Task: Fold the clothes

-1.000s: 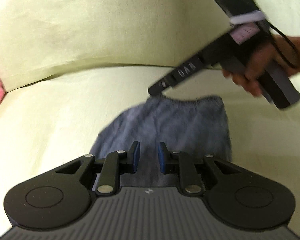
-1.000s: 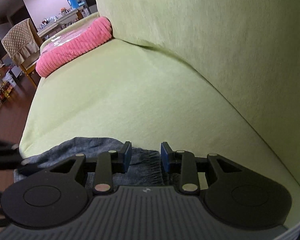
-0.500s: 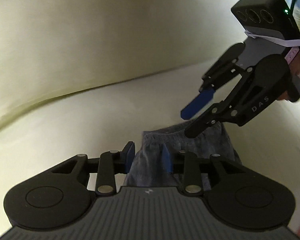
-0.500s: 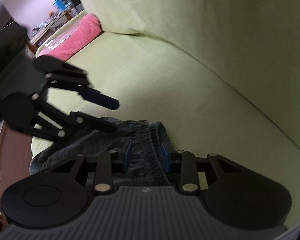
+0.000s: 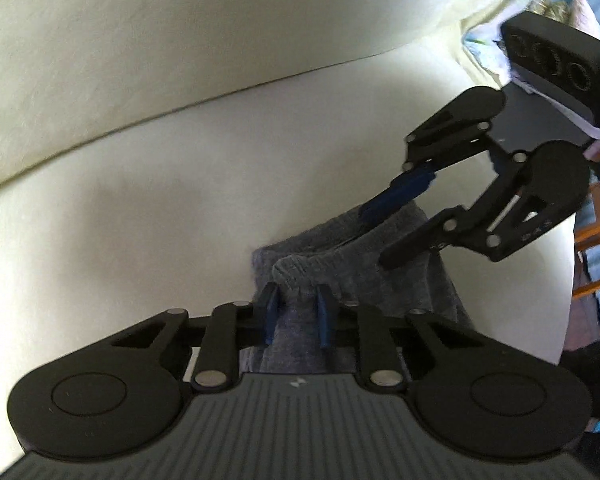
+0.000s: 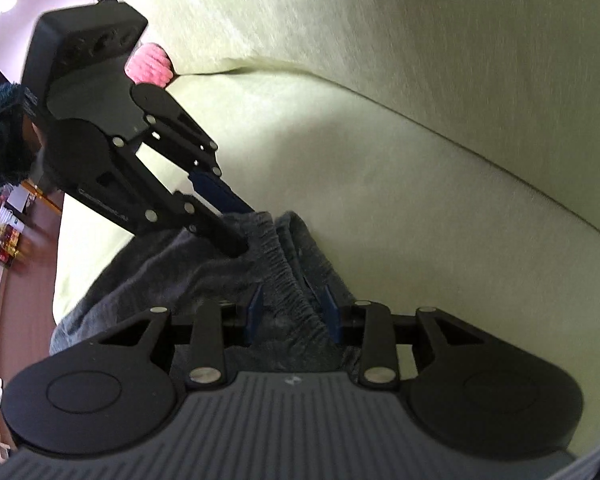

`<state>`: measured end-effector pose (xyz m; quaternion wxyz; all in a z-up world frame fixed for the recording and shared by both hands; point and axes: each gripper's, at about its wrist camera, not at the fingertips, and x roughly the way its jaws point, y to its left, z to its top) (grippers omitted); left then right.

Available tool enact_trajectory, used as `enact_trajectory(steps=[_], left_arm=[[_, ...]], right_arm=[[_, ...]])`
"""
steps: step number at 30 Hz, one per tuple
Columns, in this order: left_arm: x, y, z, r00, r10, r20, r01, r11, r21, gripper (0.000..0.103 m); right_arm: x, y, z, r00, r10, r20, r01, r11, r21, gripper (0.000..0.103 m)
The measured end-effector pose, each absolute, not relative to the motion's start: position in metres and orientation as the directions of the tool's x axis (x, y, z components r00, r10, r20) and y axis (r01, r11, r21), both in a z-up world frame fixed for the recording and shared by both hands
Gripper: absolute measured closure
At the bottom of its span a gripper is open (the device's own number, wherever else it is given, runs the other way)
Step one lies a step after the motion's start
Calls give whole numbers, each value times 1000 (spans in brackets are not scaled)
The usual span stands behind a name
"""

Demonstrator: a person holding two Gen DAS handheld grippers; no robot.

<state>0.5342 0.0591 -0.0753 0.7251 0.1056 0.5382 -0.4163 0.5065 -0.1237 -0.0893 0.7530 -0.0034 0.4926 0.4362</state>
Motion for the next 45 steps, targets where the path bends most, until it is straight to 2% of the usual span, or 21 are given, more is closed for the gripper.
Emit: enact_trajectory(steps=[7, 10, 13, 17, 21, 22, 23, 24, 27, 29, 31, 34, 35, 37, 43, 44, 45], left_arm=[[503, 59, -59, 206, -489, -848, 831, 545, -113, 98], [516, 54, -77, 250, -432, -867, 837, 547, -31, 98], [518, 52, -94, 244, -414, -877, 836, 547, -26, 97], [517, 56, -92, 249, -422, -872, 814, 578, -48, 96], [521, 55, -96, 258, -406, -877, 812, 582, -31, 94], [527, 55, -98, 259, -404, -877, 808, 588, -32, 94], [527, 55, -98, 264, -402, -877, 802, 597, -32, 94], [526, 55, -98, 271, -398, -876, 799, 601, -26, 94], [521, 52, -98, 303, -380, -874, 799, 601, 15, 93], [520, 51, -100, 319, -368, -873, 796, 604, 36, 87], [521, 53, -102, 328, -366, -871, 784, 620, 35, 82], [514, 51, -100, 351, -352, -868, 758, 652, 41, 82], [509, 50, -97, 368, -342, -865, 758, 649, 65, 82], [503, 50, -90, 393, -330, -859, 754, 649, 96, 83], [504, 47, -86, 399, -328, -856, 726, 684, 76, 84], [505, 44, -89, 399, -320, -859, 726, 682, 83, 84], [505, 42, -92, 400, -313, -862, 728, 680, 90, 84]], right_arm=[[505, -130, -91, 124, 667, -734, -647, 616, 450, 73], [505, -133, -91, 150, 670, -727, -640, 626, 445, 72], [507, -133, -96, 140, 654, -743, -628, 639, 444, 73], [514, -137, -96, 89, 672, -735, -621, 614, 487, 62], [527, -142, -95, -3, 678, -735, -650, 557, 517, 61], [529, -141, -94, -26, 677, -735, -665, 537, 519, 64], [530, -139, -93, -56, 671, -739, -703, 499, 507, 85], [530, -137, -92, -78, 662, -745, -731, 471, 494, 99], [530, -135, -83, -95, 644, -759, -796, 409, 447, 99], [536, -138, -77, -52, 646, -761, -795, 434, 423, 100], [540, -138, -86, -17, 631, -776, -763, 493, 417, 98], [532, -139, -96, 38, 632, -774, -722, 553, 416, 77], [530, -143, -93, 59, 651, -756, -700, 568, 434, 66], [528, -157, -85, 106, 687, -719, -641, 600, 479, 65], [508, -176, -95, 81, 669, -739, -543, 651, 530, 65], [505, -175, -98, 86, 668, -739, -538, 655, 530, 65], [503, -173, -101, 92, 669, -737, -538, 656, 529, 86]])
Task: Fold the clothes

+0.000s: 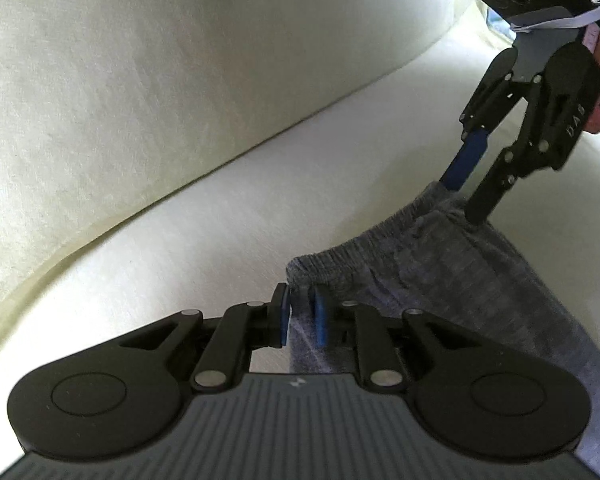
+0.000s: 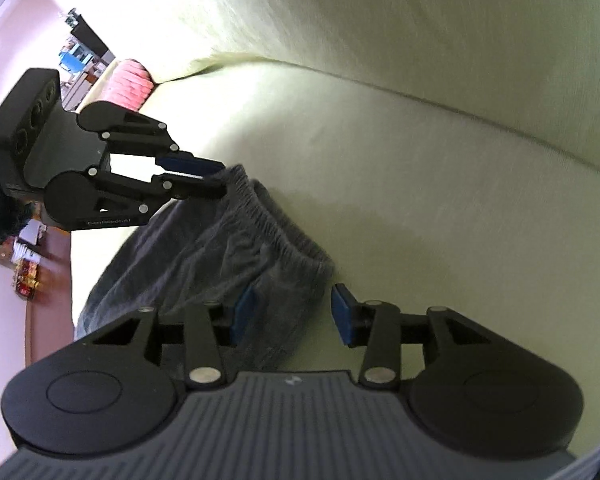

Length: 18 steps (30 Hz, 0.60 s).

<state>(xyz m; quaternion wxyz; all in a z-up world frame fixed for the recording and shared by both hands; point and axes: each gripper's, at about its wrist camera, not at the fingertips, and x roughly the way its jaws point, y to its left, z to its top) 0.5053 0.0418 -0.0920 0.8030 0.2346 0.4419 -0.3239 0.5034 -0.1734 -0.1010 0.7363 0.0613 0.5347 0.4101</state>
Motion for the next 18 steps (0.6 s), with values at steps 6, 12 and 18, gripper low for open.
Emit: enact_trajectory(steps=[6, 12, 18], left_arm=[[510, 37, -88, 405, -282, -870, 719, 686, 112, 77], [498, 54, -54, 456, -244, -856, 636, 762, 122, 77], [430, 78, -25, 498, -173, -850, 412, 909, 57, 79]], right_arm=[[493, -174, -100, 176, 593, -786, -541, 725, 426, 75], [458, -154, -58, 212, 614, -761, -612, 690, 387, 72], [422, -128, -83, 139, 472, -871, -698, 670, 252, 81]])
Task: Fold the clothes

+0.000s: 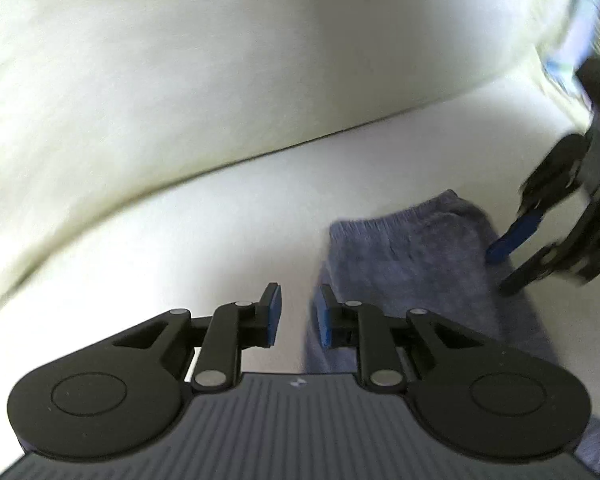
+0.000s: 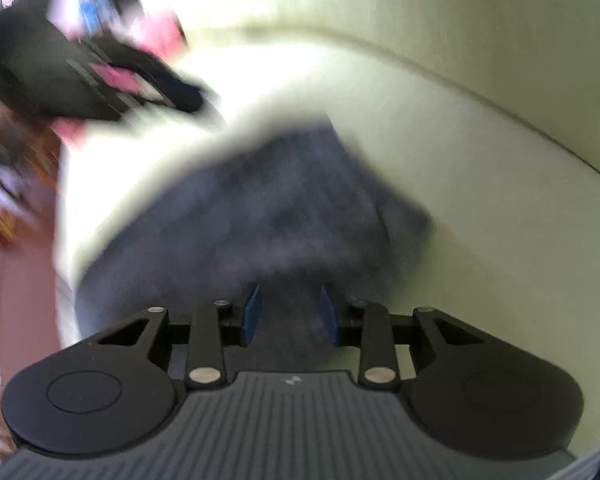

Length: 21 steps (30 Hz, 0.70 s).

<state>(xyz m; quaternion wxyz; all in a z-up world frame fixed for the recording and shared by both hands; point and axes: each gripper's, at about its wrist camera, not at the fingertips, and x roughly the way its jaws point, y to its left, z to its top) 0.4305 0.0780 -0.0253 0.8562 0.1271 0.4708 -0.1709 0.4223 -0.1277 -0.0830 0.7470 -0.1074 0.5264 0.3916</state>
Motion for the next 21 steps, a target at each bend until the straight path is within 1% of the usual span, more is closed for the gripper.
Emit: enact_trajectory(steps=[2, 4, 6, 8, 10, 12, 13, 14, 15, 19, 21], left_arm=[[391, 86, -23, 496, -119, -860, 303, 952, 43, 79], [352, 90, -25, 473, -63, -879, 198, 980, 37, 79], [306, 88, -33, 426, -12, -905, 56, 998, 13, 79], [289, 84, -44, 426, -32, -904, -14, 999, -42, 79], [280, 79, -52, 437, -54, -898, -60, 994, -89, 79], [274, 62, -70, 438, -70, -896, -107, 986, -129, 79], [271, 57, -73, 436, -71, -897, -115, 984, -134, 79], [265, 52, -78, 422, -71, -904, -122, 983, -134, 79], [255, 48, -80, 399, -59, -915, -124, 985, -117, 79], [226, 24, -63, 376, -51, -925, -53, 996, -76, 79], [215, 1, -55, 391, -106, -914, 0, 993, -115, 79]], right_arm=[[421, -136, -79, 144, 444, -885, -691, 685, 231, 81], [422, -143, -65, 118, 488, -865, -680, 674, 287, 80], [415, -131, -42, 80, 562, -823, -739, 588, 329, 80], [410, -111, -36, 34, 604, -796, -784, 510, 354, 80], [405, -91, -38, -15, 606, -796, -814, 455, 362, 81], [390, -71, -57, -55, 538, -841, -863, 398, 311, 83], [388, -73, -64, -45, 505, -862, -878, 392, 276, 83], [381, -80, -72, -13, 447, -894, -897, 389, 208, 86], [375, -87, -78, 13, 397, -918, -908, 389, 155, 87], [376, -105, -59, 12, 383, -924, -880, 442, 172, 85], [380, -116, -50, 16, 403, -915, -865, 464, 189, 85]])
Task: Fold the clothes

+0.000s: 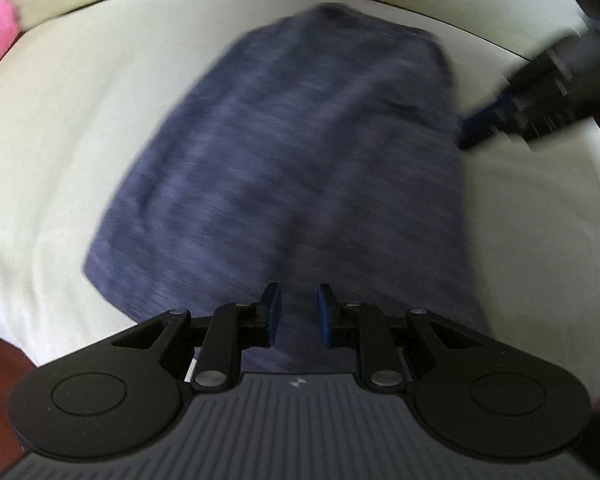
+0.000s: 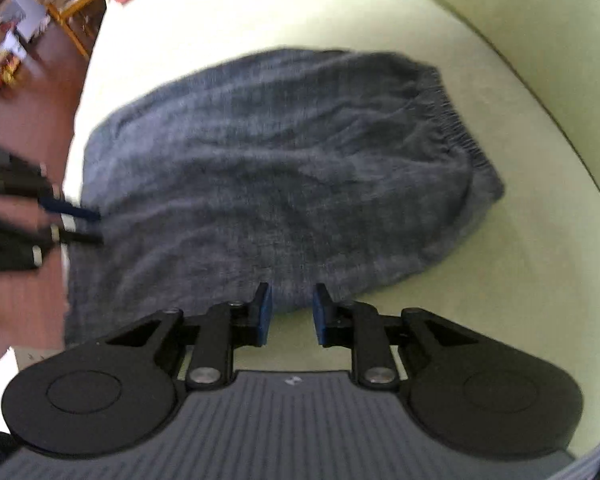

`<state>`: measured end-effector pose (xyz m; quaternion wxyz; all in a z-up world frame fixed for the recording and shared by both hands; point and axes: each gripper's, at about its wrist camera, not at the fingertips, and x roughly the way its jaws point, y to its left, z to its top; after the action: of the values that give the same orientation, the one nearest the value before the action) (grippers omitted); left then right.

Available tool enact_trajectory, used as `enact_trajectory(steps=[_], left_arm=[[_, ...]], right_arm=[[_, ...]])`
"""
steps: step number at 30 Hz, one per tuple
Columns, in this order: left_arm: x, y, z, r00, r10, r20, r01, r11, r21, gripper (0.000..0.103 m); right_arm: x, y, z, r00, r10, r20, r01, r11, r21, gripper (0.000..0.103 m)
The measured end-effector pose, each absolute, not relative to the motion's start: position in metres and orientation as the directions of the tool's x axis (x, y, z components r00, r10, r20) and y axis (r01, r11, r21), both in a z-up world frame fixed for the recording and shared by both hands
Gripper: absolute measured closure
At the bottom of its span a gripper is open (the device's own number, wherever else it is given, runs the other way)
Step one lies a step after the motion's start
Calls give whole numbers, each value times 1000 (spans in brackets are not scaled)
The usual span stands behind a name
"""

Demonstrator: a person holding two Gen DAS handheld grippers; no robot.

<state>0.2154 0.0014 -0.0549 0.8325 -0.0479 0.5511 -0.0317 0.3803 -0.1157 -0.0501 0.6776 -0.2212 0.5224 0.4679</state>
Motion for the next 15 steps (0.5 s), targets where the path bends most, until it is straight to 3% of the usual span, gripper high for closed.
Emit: enact_trajectory(steps=[5, 8, 15], left_arm=[[219, -52, -49, 452, -158, -878, 42, 987, -156, 79], [231, -76, -51, 467, -121, -876, 45, 993, -113, 79], [246, -108, -65, 422, 35, -906, -40, 999, 20, 79]], right_arm=[[398, -130, -47, 41, 448, -893, -827, 517, 222, 84], [399, -128, -49, 8, 484, -875, -857, 454, 243, 80], [373, -118, -56, -87, 492, -866, -994, 7, 105, 77]])
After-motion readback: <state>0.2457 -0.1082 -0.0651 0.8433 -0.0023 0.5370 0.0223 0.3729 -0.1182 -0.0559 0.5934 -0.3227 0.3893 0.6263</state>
